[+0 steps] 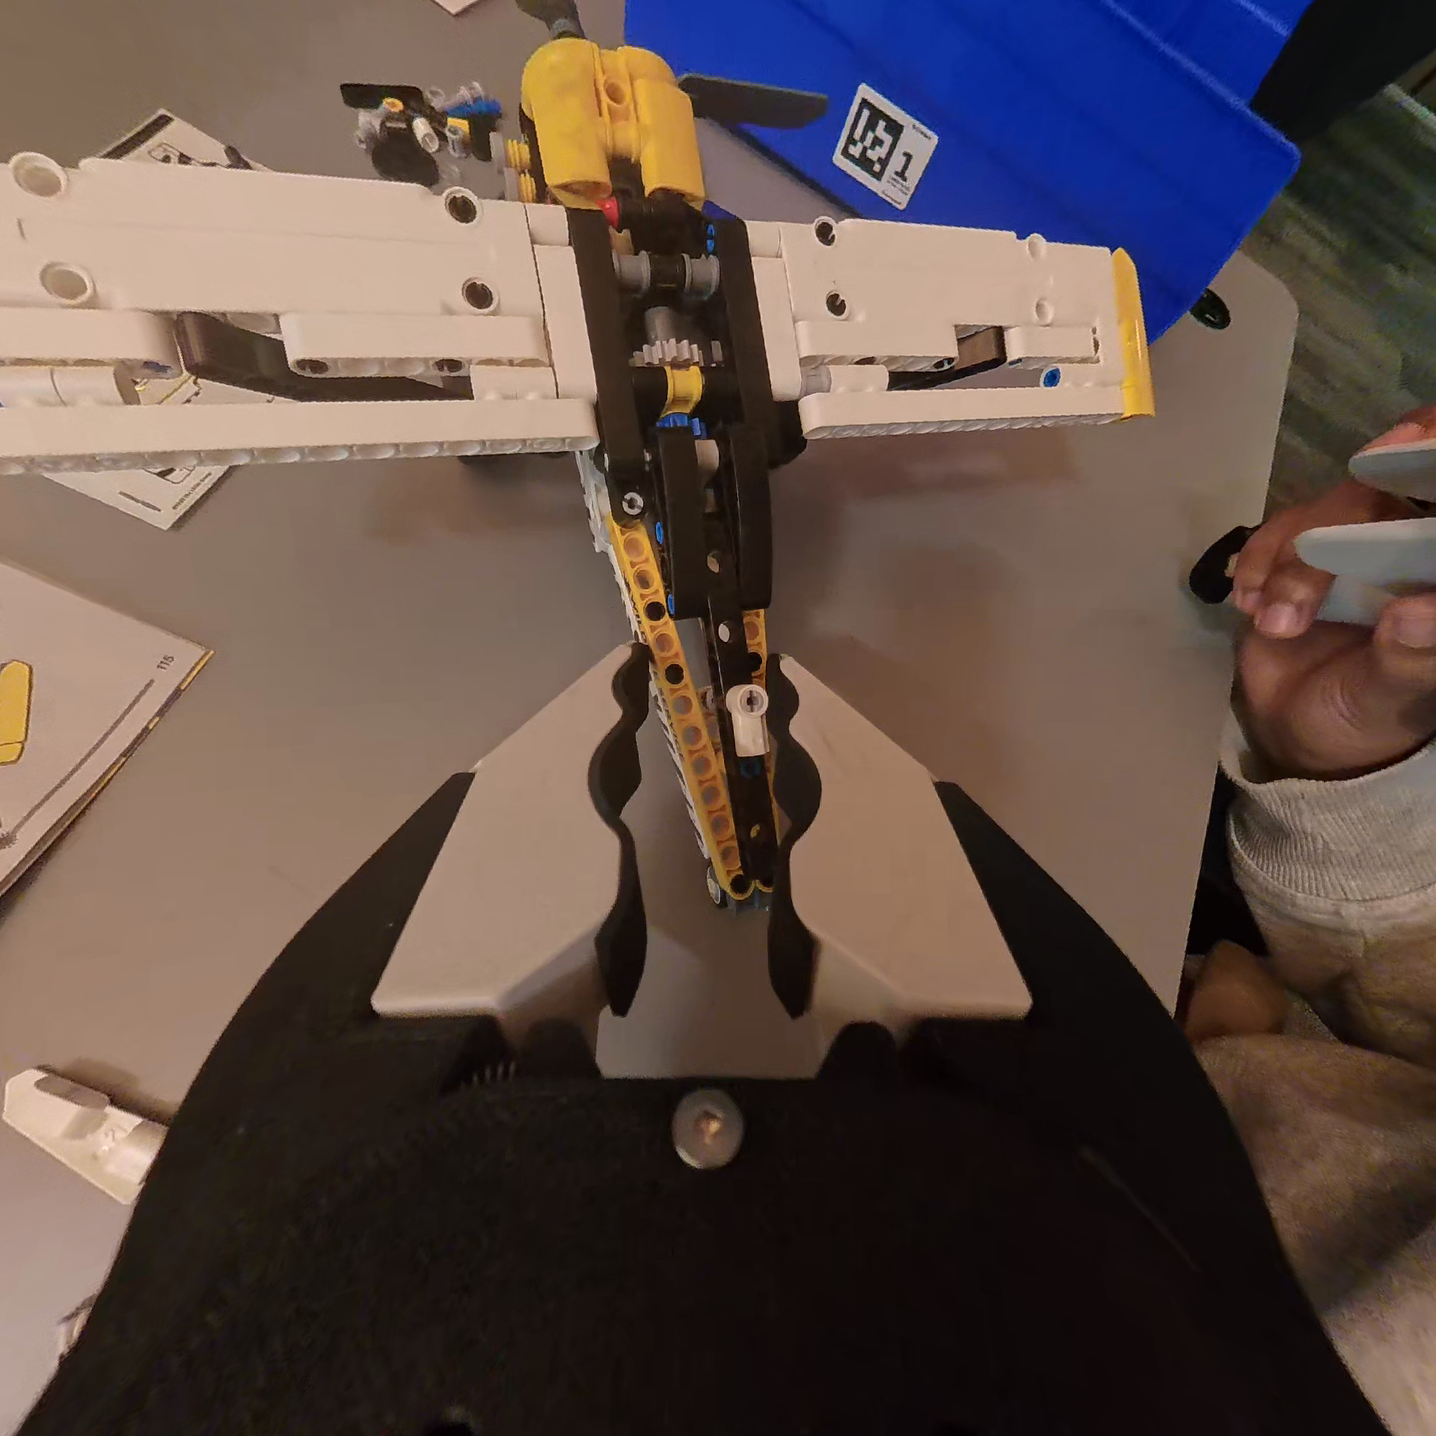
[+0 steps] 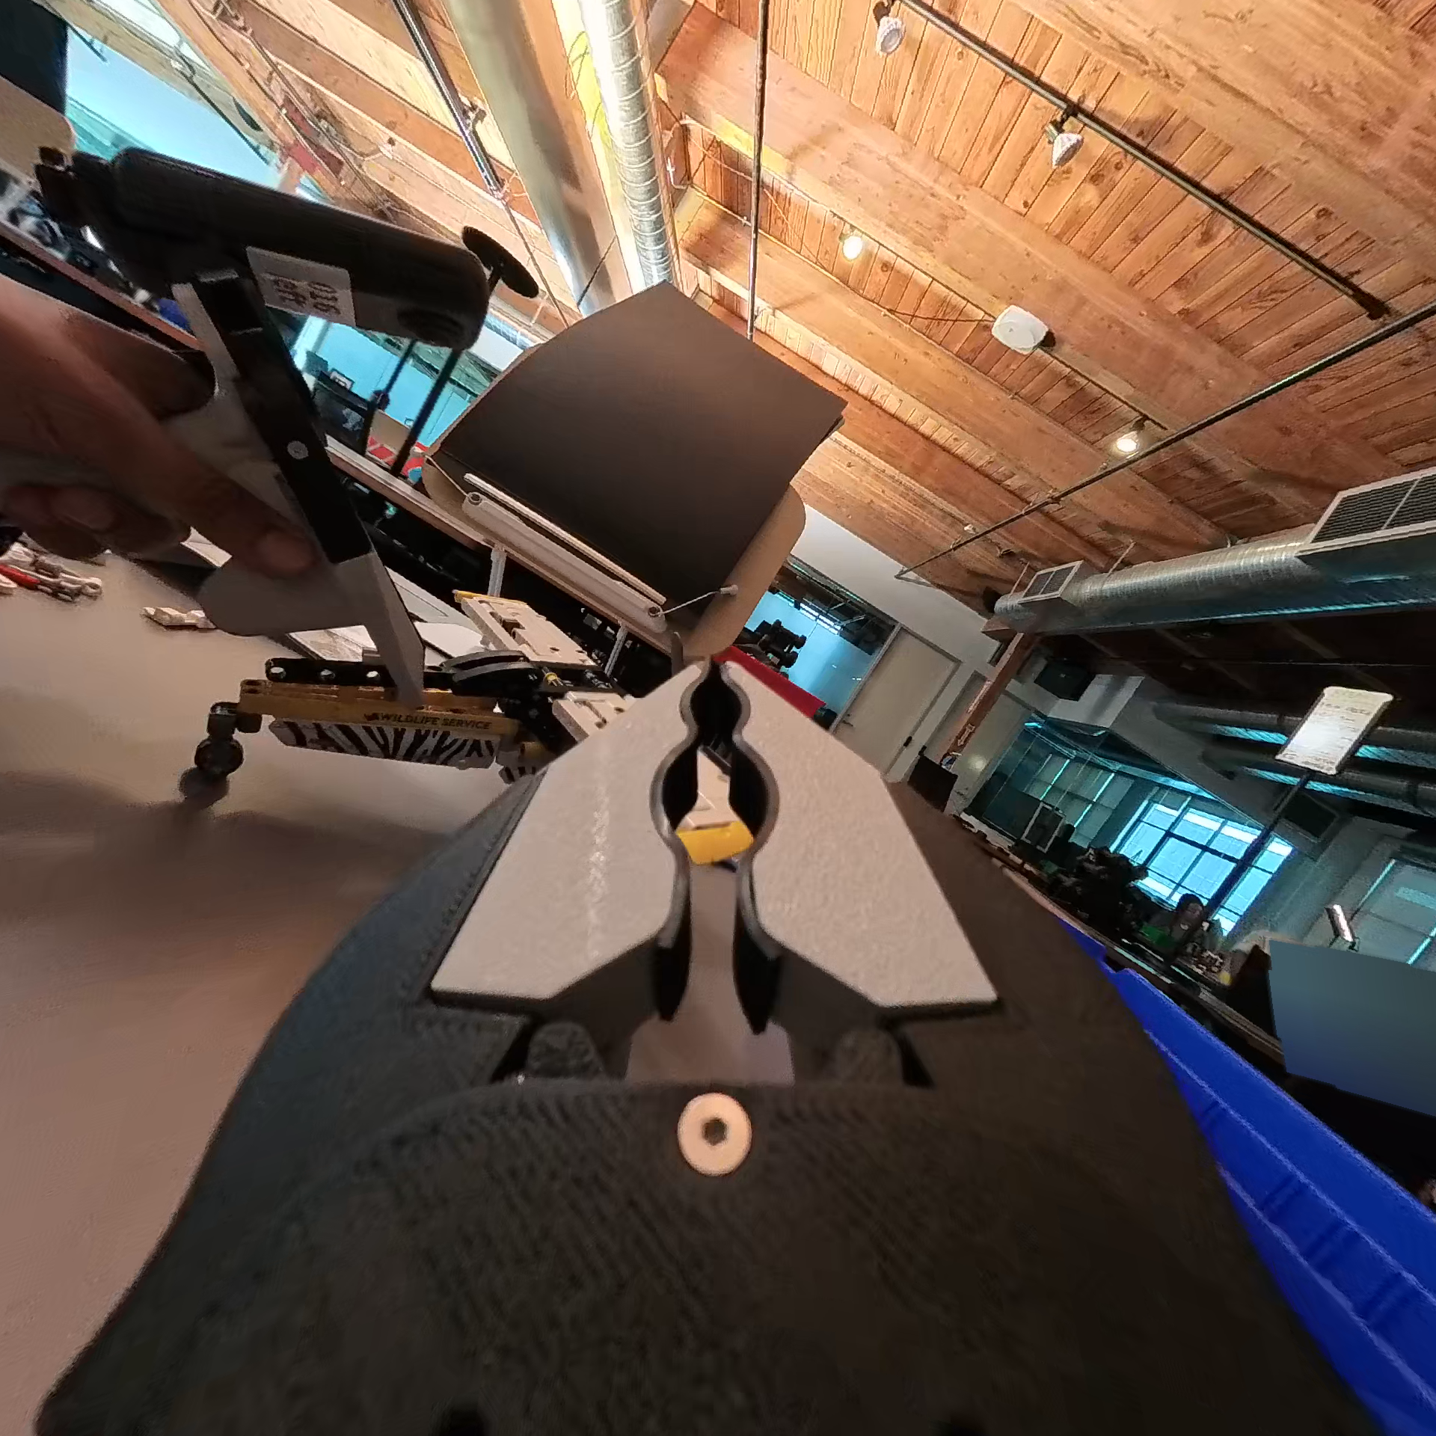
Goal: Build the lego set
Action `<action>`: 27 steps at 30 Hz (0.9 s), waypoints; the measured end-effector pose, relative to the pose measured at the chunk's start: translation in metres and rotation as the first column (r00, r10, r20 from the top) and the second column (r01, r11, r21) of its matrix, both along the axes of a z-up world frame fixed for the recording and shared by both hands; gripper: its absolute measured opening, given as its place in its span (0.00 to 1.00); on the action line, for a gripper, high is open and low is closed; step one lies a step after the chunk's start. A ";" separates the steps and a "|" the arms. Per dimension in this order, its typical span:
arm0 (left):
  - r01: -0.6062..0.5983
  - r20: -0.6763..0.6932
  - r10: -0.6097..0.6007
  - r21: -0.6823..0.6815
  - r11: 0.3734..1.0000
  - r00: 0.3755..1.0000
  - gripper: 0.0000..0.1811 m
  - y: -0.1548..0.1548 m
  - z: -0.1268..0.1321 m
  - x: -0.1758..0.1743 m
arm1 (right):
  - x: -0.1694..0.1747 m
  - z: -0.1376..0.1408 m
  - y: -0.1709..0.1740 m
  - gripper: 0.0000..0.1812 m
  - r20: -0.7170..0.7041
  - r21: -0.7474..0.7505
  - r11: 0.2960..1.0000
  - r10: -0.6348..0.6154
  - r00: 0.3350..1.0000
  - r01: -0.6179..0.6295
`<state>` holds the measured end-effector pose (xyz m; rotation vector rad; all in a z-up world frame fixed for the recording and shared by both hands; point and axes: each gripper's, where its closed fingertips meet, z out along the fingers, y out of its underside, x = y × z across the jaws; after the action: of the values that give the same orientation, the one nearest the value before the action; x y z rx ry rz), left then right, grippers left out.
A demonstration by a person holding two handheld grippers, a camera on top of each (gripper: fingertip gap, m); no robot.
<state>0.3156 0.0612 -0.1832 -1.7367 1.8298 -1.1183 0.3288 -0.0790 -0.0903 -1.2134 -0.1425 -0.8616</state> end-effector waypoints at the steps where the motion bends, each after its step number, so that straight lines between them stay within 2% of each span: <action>1: 0.000 -0.002 0.000 -0.001 1.000 1.000 0.16 0.000 0.000 -0.001 | 0.001 -0.001 0.000 0.00 -0.004 -0.002 1.000 0.000 1.000 0.000; 9: -0.002 -0.019 0.001 -0.035 0.999 1.000 0.16 -0.002 -0.002 -0.024 | 0.002 0.001 -0.002 0.00 -0.022 0.019 1.000 0.004 1.000 -0.004; 15: 0.028 -0.090 -0.036 -0.083 0.996 0.995 0.18 -0.001 -0.005 -0.063 | 0.008 0.009 -0.012 0.00 -0.043 0.046 0.999 -0.014 0.999 0.016; 18: 0.008 -0.109 -0.014 -0.049 0.999 0.994 0.28 0.007 -0.005 -0.079 | 0.012 0.012 -0.017 0.00 -0.056 0.061 0.998 -0.018 0.998 0.021; 21: -0.028 -0.059 0.025 -0.036 0.999 0.998 0.39 0.008 0.005 -0.083 | 0.016 0.013 -0.021 0.00 -0.048 0.059 0.997 -0.044 0.998 0.047; 24: -0.033 -0.021 0.032 -0.068 0.997 0.999 0.43 -0.004 0.015 -0.079 | 0.021 0.015 -0.026 0.00 -0.069 0.075 0.996 -0.048 0.996 0.054; 27: -0.067 -0.058 0.069 0.035 0.997 0.996 0.44 -0.002 0.005 -0.071 | 0.021 0.016 -0.027 0.00 -0.088 0.093 0.995 -0.036 0.995 0.045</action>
<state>0.2449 0.0589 -0.1785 -1.8173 1.7987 -1.0147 0.3502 -0.1065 -0.0745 -1.1660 -0.0068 -0.8403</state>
